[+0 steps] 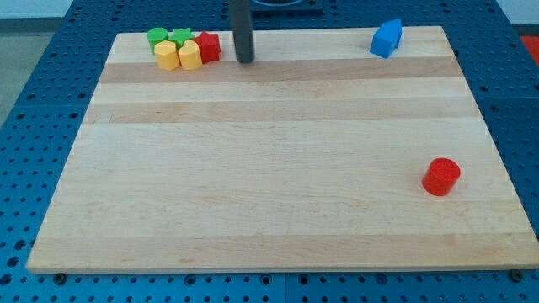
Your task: Place your hand vertically above the red circle
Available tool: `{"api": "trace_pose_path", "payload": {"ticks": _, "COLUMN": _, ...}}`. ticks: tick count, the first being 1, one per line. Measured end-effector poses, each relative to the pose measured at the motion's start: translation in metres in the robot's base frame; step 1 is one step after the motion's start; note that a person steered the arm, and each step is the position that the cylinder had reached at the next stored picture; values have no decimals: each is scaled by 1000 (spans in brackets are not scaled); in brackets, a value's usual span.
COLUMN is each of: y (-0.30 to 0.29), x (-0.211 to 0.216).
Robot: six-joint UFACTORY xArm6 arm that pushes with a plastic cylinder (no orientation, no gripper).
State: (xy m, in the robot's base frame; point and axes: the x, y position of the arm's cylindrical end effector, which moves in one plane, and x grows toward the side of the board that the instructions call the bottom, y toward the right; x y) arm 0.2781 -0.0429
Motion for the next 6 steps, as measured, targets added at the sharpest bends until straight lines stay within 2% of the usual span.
{"api": "trace_pose_path", "payload": {"ticks": 3, "y": 137, "x": 114}}
{"api": "trace_pose_path", "payload": {"ticks": 6, "y": 273, "x": 184}}
